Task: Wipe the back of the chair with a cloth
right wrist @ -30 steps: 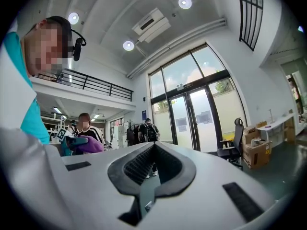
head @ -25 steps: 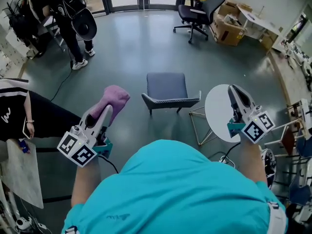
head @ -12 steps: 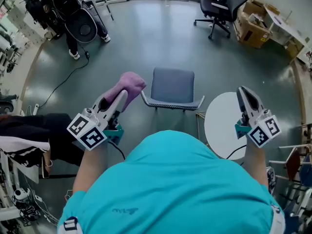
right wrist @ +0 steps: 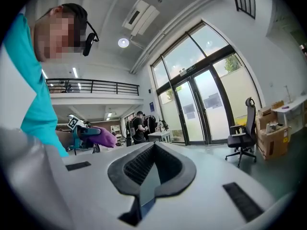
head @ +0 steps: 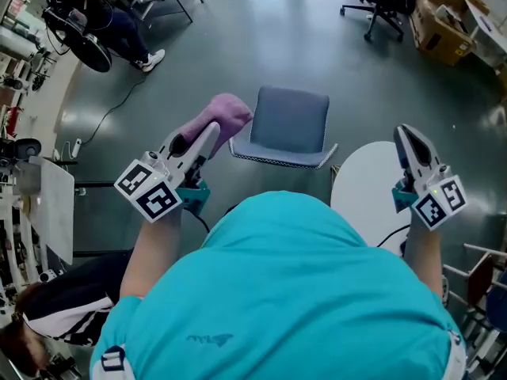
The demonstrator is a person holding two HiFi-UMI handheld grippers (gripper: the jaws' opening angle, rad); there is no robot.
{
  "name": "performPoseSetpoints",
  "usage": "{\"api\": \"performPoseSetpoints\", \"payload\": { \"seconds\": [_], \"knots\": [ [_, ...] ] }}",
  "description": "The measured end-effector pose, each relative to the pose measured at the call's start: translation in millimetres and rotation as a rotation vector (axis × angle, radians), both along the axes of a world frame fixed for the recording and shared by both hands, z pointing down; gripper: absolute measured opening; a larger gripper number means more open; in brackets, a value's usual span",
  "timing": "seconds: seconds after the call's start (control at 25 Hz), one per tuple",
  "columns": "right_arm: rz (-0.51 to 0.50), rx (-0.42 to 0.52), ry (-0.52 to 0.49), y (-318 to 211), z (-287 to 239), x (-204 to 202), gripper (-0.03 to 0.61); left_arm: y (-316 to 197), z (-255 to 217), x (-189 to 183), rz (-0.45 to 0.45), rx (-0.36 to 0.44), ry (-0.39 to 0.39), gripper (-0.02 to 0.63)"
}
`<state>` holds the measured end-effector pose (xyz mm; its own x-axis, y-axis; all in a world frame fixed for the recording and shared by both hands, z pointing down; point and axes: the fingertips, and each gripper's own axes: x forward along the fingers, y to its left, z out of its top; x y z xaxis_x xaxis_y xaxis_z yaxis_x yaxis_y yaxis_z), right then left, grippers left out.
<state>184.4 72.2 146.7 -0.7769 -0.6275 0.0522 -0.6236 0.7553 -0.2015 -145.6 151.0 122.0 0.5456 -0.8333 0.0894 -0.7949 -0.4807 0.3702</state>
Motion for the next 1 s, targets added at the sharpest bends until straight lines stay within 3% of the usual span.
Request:
{"api": "performPoseSetpoints", "payload": {
  "seconds": [0.16, 0.32, 0.52, 0.76, 1.0],
  "knots": [
    [-0.001, -0.041, 0.022, -19.2, 17.0, -18.4, -0.009, -22.6, 21.1, -15.6, 0.008, -0.031, -0.017, 0.058],
    [0.011, -0.042, 0.074, -33.4, 25.2, -69.1, -0.009, -47.0, 60.2, -58.0, 0.071, -0.092, -0.055, 0.06],
    [0.091, -0.099, 0.163, -55.9, 31.4, -124.1, -0.009, -82.0, 131.0, -99.9, 0.259, -0.214, -0.109, 0.058],
    [0.091, -0.14, 0.229, -82.6, 49.9, -146.8, -0.009, -105.0, 222.9, -92.7, 0.511, -0.357, -0.351, 0.06],
    [0.059, -0.201, 0.241, -88.7, 87.3, -100.1, -0.009, -72.6, 297.1, -50.8, 0.679, -0.526, -0.624, 0.06]
  ]
}}
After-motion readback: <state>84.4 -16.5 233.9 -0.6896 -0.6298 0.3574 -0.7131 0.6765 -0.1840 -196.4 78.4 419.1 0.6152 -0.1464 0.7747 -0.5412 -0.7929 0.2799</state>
